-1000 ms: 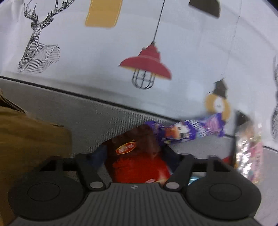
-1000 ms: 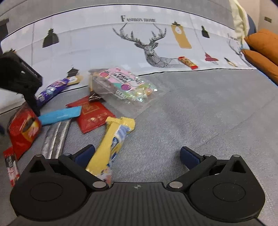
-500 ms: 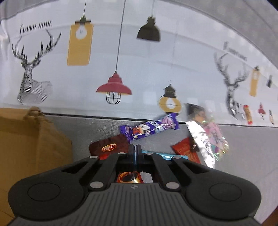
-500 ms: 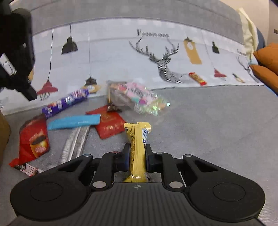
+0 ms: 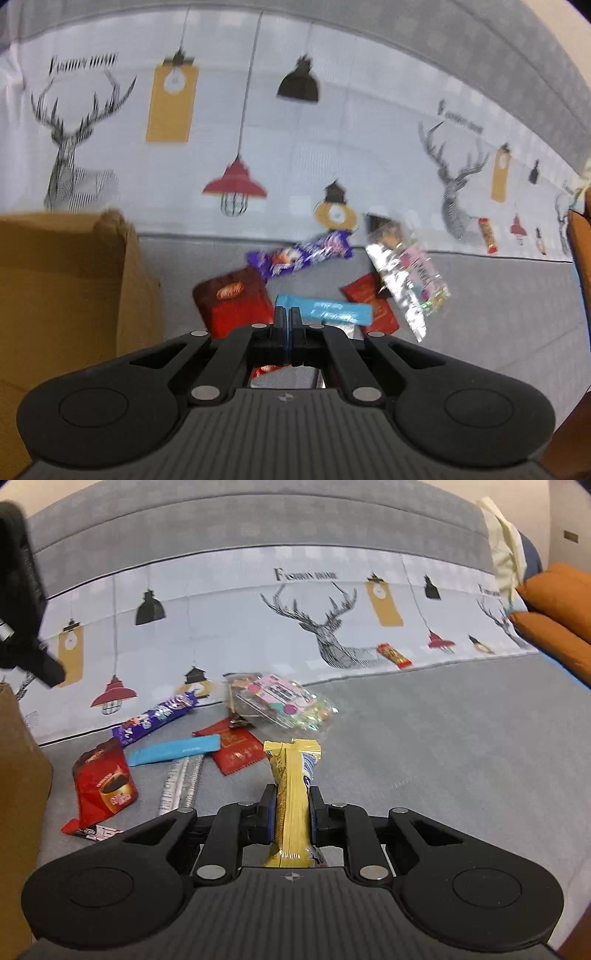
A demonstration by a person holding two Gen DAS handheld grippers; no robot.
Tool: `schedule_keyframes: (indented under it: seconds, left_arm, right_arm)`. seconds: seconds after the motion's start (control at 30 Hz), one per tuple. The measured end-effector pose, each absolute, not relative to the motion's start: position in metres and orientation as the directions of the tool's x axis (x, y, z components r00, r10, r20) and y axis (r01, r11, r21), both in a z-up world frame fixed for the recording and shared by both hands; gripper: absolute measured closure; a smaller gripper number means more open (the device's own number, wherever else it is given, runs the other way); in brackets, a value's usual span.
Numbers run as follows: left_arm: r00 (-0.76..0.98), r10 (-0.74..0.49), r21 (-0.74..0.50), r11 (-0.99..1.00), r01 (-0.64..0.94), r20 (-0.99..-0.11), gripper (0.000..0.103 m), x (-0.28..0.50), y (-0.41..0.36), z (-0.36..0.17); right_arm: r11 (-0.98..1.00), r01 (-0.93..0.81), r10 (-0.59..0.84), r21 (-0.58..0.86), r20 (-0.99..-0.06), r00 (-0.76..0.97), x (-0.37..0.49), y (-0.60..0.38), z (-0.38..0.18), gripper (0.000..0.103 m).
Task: Organize snacks
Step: 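Grasp the yellow wafer bar with the right tool while the left tool grasps the red coffee sachet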
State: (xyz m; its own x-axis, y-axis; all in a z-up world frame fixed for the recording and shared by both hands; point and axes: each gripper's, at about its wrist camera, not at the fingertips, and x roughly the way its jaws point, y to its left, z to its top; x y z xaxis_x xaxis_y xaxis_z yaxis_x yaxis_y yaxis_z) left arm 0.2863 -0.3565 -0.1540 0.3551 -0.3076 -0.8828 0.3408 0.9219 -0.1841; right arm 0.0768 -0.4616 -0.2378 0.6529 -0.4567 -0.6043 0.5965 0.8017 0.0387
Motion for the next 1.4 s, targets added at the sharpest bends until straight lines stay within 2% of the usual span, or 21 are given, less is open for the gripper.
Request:
schedule_keyframes:
  seconds: [0.47, 0.53, 0.63, 0.67, 0.7, 0.73, 0.83, 0.97, 1.03, 1.07, 1.13, 1.17, 1.2, 1.3, 1.4]
  left_arm:
    - [0.243, -0.152, -0.076, 0.953, 0.294, -0.958, 0.103, 0.316, -0.374, -0.241]
    - [0.226, -0.146, -0.072, 0.949, 0.308, -0.963, 0.1, 0.318, -0.378, -0.249]
    - [0.233, -0.151, -0.071, 0.945, 0.321, -0.961, 0.081, 0.321, -0.383, -0.254]
    - [0.236, -0.163, -0.081, 0.944, 0.321, -0.958, 0.049, 0.321, -0.385, -0.253]
    - [0.238, -0.164, -0.082, 0.944, 0.321, -0.957, 0.009, 0.323, -0.387, -0.252]
    - [0.243, -0.139, -0.058, 0.948, 0.312, -0.96, 0.0, 0.324, -0.389, -0.252]
    - [0.241, -0.096, -0.018, 0.951, 0.309, -0.966, 0.0, 0.325, -0.391, -0.256]
    - [0.144, -0.057, -0.003, 0.937, 0.348, -0.988, 0.0, 0.334, -0.395, -0.28]
    - [0.171, -0.05, 0.014, 0.936, 0.352, -0.984, 0.0, 0.335, -0.396, -0.281]
    - [0.197, -0.049, 0.019, 0.944, 0.33, -0.979, 0.003, 0.335, -0.395, -0.278]
    - [0.242, -0.054, 0.018, 0.957, 0.289, -0.969, 0.027, 0.335, -0.39, -0.269]
    - [0.269, -0.071, 0.011, 0.957, 0.291, -0.96, 0.042, 0.333, -0.388, -0.261]
    - [0.282, -0.072, 0.018, 0.953, 0.302, -0.957, 0.047, 0.331, -0.388, -0.256]
    - [0.336, -0.068, 0.043, 0.949, 0.312, -0.939, 0.049, 0.321, -0.385, -0.237]
    - [0.344, -0.124, -0.001, 0.942, 0.336, -0.931, 0.05, 0.308, -0.38, -0.216]
  right_arm:
    - [0.671, 0.696, -0.399, 0.254, -0.668, 0.628, 0.077, -0.495, -0.281, 0.084]
    - [0.675, 0.692, -0.398, 0.256, -0.663, 0.634, 0.078, -0.494, -0.282, 0.084]
    - [0.686, 0.681, -0.392, 0.257, -0.658, 0.643, 0.08, -0.493, -0.283, 0.083]
    - [0.687, 0.679, -0.39, 0.259, -0.657, 0.645, 0.08, -0.493, -0.284, 0.083]
    - [0.688, 0.677, -0.389, 0.261, -0.656, 0.647, 0.08, -0.493, -0.284, 0.083]
    - [0.688, 0.677, -0.388, 0.262, -0.655, 0.648, 0.081, -0.493, -0.284, 0.083]
    - [0.689, 0.675, -0.388, 0.265, -0.652, 0.652, 0.082, -0.494, -0.285, 0.083]
    - [0.695, 0.671, -0.39, 0.26, -0.648, 0.654, 0.082, -0.493, -0.286, 0.083]
    - [0.697, 0.67, -0.392, 0.255, -0.646, 0.655, 0.082, -0.492, -0.286, 0.083]
    - [0.699, 0.669, -0.393, 0.254, -0.645, 0.655, 0.082, -0.492, -0.286, 0.083]
    - [0.7, 0.668, -0.393, 0.254, -0.643, 0.657, 0.082, -0.491, -0.286, 0.083]
    - [0.7, 0.667, -0.393, 0.255, -0.642, 0.658, 0.082, -0.491, -0.286, 0.083]
    - [0.7, 0.666, -0.392, 0.257, -0.641, 0.66, 0.082, -0.492, -0.286, 0.083]
    - [0.697, 0.666, -0.392, 0.267, -0.636, 0.665, 0.08, -0.492, -0.286, 0.083]
    - [0.687, 0.674, -0.403, 0.273, -0.629, 0.665, 0.078, -0.493, -0.284, 0.084]
